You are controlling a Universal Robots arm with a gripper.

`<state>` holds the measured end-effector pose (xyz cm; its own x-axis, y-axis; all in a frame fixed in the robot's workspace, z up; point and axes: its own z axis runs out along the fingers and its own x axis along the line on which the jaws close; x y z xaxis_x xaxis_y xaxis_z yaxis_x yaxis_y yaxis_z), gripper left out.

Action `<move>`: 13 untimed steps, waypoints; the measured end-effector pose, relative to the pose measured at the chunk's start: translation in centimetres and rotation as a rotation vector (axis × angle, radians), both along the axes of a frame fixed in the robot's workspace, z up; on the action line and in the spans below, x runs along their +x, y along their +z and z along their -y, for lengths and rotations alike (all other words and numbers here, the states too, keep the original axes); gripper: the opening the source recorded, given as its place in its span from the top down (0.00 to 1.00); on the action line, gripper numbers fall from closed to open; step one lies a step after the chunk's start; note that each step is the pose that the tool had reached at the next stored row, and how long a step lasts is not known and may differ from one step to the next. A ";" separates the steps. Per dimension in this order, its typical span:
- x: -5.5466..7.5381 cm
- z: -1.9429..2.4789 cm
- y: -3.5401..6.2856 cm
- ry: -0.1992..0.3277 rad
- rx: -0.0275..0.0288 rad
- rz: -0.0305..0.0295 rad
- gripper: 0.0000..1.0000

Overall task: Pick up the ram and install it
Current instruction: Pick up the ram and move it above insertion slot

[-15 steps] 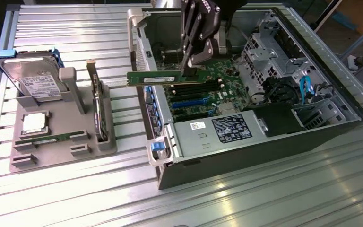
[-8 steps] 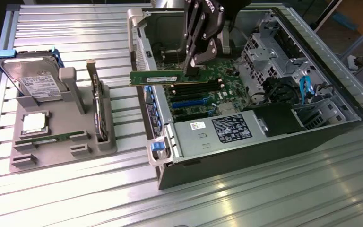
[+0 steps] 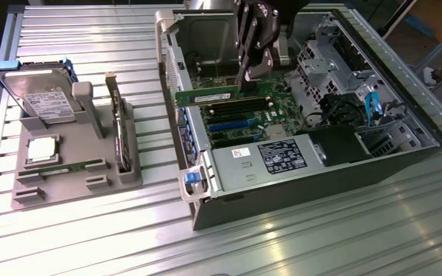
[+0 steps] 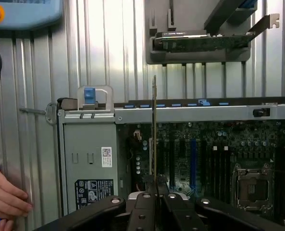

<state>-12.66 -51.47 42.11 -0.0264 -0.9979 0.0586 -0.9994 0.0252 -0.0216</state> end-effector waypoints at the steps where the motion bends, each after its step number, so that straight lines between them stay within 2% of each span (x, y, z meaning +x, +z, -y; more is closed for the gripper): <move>1: 0.0 0.00 0.00 0.000 0.0000 0.0017 0.88; 3: 0.2 0.00 0.01 0.000 -0.0001 0.0037 0.88; 5: 0.9 0.00 0.00 0.000 0.0000 0.0042 0.88; 13: 5.5 0.00 0.00 0.003 0.0000 0.0043 0.88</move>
